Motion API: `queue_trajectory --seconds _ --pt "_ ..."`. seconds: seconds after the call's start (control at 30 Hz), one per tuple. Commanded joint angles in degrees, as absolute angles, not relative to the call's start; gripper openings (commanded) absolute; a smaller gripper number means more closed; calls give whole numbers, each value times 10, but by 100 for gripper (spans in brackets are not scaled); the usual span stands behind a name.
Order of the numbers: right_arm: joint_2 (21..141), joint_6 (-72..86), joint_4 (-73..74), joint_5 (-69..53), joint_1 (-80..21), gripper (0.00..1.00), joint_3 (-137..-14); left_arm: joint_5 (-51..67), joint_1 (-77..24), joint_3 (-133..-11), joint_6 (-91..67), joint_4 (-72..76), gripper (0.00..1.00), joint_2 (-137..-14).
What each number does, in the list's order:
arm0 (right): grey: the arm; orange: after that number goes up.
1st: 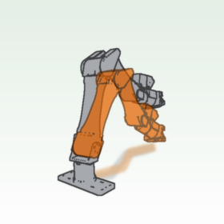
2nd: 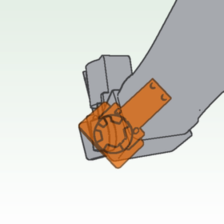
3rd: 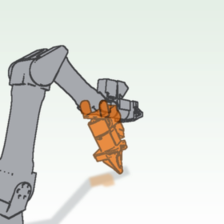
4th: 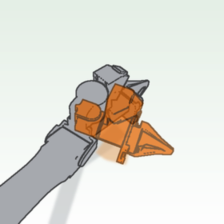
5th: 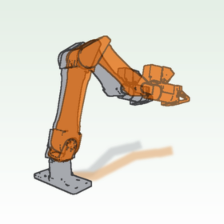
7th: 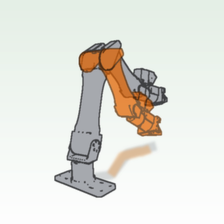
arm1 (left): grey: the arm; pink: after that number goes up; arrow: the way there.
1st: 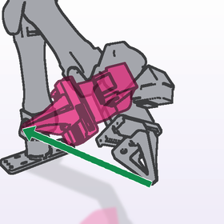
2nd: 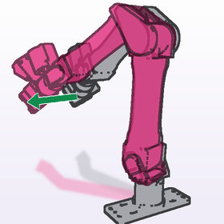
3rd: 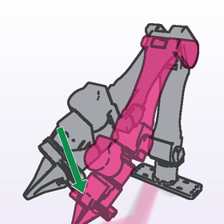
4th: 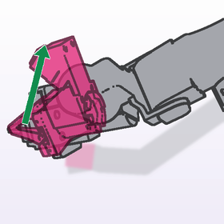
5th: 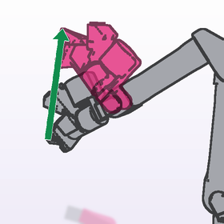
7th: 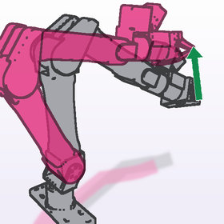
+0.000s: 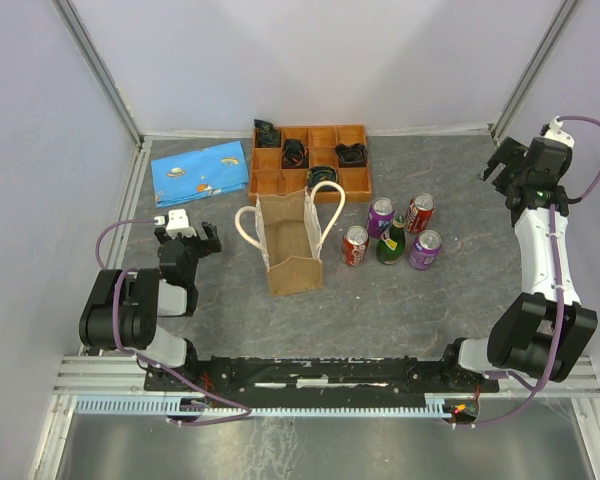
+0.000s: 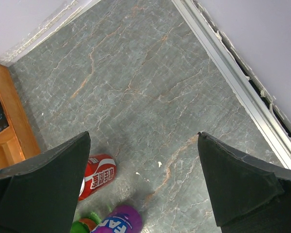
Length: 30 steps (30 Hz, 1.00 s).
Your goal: Take the beverage out of the canvas bag
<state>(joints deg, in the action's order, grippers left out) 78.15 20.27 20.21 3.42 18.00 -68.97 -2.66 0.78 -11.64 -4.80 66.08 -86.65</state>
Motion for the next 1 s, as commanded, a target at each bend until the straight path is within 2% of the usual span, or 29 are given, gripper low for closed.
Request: queue_trajectory --seconds 0.0,0.97 --pt "771 203 179 28 176 99 -690 -29 5 -131 -23 682 99 -870" --pt "778 199 176 23 161 99 -685 -30 5 -131 -22 682 99 -870"
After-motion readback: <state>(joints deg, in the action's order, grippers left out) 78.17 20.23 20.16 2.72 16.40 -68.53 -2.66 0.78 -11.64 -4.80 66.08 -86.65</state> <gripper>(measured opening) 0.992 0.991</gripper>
